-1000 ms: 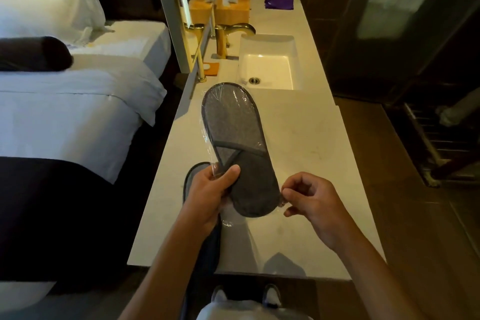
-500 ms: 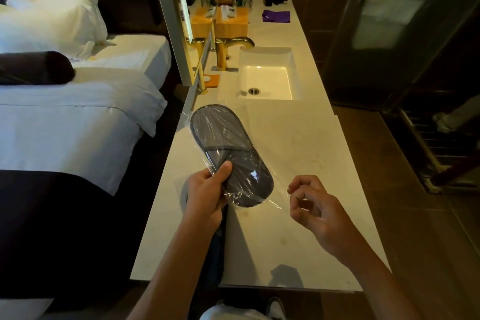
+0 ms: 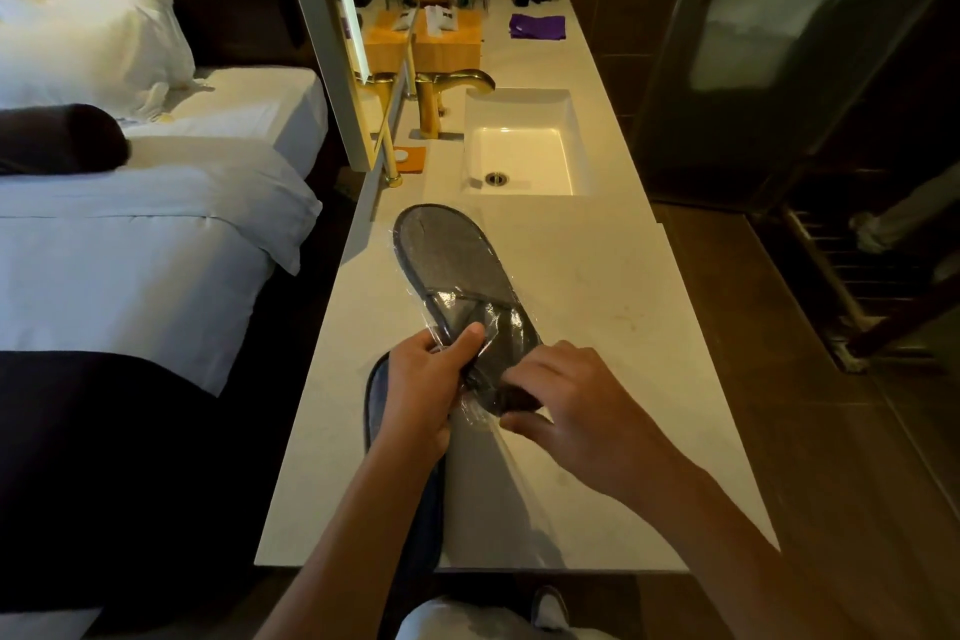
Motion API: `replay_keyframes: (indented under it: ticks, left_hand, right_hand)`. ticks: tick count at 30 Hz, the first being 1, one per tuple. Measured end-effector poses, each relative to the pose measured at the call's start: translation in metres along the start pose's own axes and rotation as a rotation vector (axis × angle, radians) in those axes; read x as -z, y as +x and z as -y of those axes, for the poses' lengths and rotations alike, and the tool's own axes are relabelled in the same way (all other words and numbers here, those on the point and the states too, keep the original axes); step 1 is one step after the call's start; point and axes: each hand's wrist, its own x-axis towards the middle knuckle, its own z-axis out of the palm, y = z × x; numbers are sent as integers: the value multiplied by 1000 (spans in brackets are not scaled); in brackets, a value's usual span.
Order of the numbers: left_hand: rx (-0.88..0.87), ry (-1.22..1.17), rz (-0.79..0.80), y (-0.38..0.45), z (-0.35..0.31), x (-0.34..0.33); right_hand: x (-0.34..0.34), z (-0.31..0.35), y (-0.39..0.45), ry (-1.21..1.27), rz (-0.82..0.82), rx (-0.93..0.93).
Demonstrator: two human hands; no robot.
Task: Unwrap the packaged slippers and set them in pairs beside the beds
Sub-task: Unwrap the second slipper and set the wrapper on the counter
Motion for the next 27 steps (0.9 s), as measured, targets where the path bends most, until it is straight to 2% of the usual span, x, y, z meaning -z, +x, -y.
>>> replay_keyframes:
  ticks: [2,6,8,10,14,21,24,27]
  left_hand:
    - [-2,26,8,0,0,-2]
    - [-3,66,2,3,2,-2]
    - [0,67,-7,5,4,-2]
    - [1,71,-25,8,4,-3]
    - [39,-29,-86,14,1,-2]
    - [73,-149,-99,23,0,3]
    - [87,-201,-88,26,-1,4]
    - [68,-197,-59,25,-2,2]
  right_hand:
    - [-3,1,3,-2,33,-26]
    - [-6,1,10,252,105,-196]
    - [-7,2,12,295,121,-239]
    - [-9,3,11,257,111,-185]
    - [-13,4,-2,70,96,47]
    - [-7,-9,-21,27,27,101]
    - [2,-5,-31,144,-121,-33]
    - [18,5,-30,564,-299,-418]
